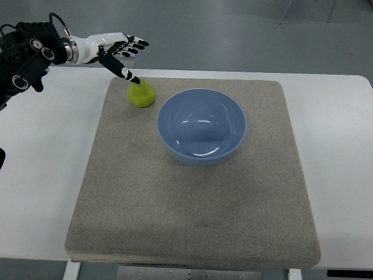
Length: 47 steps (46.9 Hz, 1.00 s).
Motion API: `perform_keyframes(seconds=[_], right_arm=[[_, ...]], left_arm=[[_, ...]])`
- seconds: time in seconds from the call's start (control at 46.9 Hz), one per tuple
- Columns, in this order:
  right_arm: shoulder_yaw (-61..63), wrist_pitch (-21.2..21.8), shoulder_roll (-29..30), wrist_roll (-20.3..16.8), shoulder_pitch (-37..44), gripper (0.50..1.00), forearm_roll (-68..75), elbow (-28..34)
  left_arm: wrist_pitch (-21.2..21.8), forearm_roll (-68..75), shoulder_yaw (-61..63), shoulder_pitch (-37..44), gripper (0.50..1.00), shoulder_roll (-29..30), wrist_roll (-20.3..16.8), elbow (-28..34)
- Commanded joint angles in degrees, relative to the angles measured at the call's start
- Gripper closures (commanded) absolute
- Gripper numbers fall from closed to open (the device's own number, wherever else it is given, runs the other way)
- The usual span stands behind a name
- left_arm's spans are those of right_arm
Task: Place pear in bowl with left hand
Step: 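Lower the left hand around the green pear and close the fingers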
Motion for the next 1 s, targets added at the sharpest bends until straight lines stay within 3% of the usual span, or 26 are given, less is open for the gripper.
perform_keyframes(seconds=[0.0,0.726,0.982], right_arm=[[0.0,0.0,0.0,0.0,0.0,0.576,0.0,0.0],[0.0,0.0,0.0,0.0,0.0,0.576,0.0,0.0],[0.0,0.0,0.0,0.0,0.0,0.576,0.0,0.0]], left_arm=[[0.2,5.5,0.0,0.0,0.506,-1.3,0.0,0.1],[2.3,11.4,5.3,0.9,0.519,-4.3,0.0,0.7],[8.9,14.3,5.3,3.1,0.521,-6.0,0.0,0.7]])
